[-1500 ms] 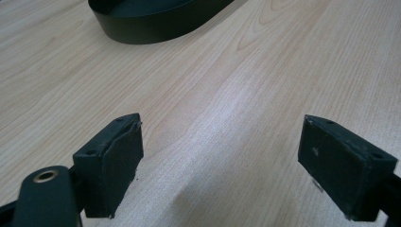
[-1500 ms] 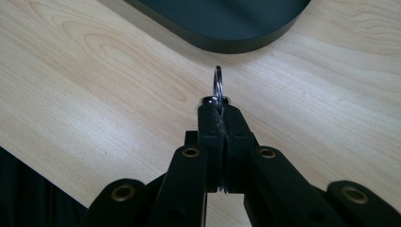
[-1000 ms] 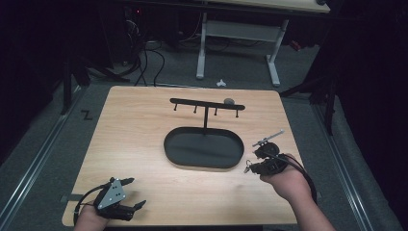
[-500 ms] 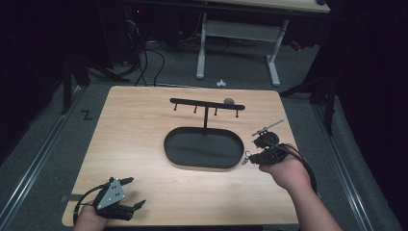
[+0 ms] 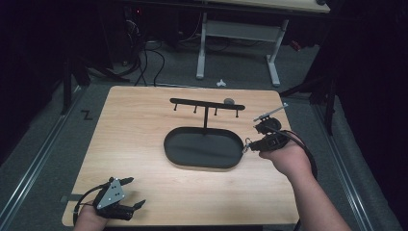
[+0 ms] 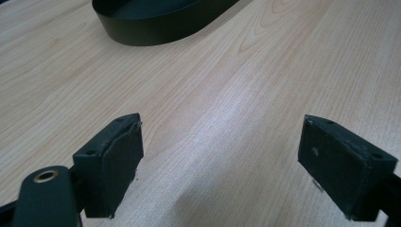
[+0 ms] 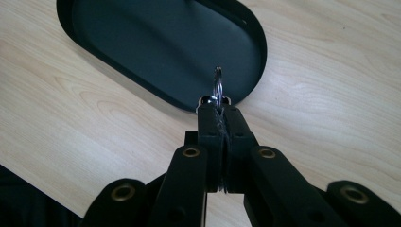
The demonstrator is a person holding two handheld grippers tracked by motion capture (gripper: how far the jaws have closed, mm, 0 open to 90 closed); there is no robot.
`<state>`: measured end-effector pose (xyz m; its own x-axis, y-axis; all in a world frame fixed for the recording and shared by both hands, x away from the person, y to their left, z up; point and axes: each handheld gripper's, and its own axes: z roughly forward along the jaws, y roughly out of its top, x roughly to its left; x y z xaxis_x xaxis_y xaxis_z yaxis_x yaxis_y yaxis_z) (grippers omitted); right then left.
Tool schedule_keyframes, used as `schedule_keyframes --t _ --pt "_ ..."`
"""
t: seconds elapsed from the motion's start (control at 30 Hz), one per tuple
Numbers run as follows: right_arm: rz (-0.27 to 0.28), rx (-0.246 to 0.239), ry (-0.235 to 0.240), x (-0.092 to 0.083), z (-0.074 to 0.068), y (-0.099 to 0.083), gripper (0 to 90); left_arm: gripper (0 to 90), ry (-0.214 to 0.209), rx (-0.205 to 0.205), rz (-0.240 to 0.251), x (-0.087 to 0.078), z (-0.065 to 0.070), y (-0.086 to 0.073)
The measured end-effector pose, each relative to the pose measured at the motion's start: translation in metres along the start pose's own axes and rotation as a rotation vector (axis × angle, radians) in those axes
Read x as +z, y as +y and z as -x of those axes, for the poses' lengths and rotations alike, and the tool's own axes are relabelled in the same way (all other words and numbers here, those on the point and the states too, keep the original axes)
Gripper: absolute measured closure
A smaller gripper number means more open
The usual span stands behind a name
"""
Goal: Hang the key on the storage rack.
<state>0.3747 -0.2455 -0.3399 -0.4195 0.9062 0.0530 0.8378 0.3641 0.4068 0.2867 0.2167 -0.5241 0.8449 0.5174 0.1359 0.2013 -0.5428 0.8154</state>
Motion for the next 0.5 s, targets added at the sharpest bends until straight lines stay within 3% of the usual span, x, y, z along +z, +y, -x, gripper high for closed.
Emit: schedule_keyframes --t 0.5 --pt "0.008 0.008 -0.007 0.000 0.001 0.028 88.6 15.4 0.001 -0.002 0.001 -0.001 -0.001 -0.001"
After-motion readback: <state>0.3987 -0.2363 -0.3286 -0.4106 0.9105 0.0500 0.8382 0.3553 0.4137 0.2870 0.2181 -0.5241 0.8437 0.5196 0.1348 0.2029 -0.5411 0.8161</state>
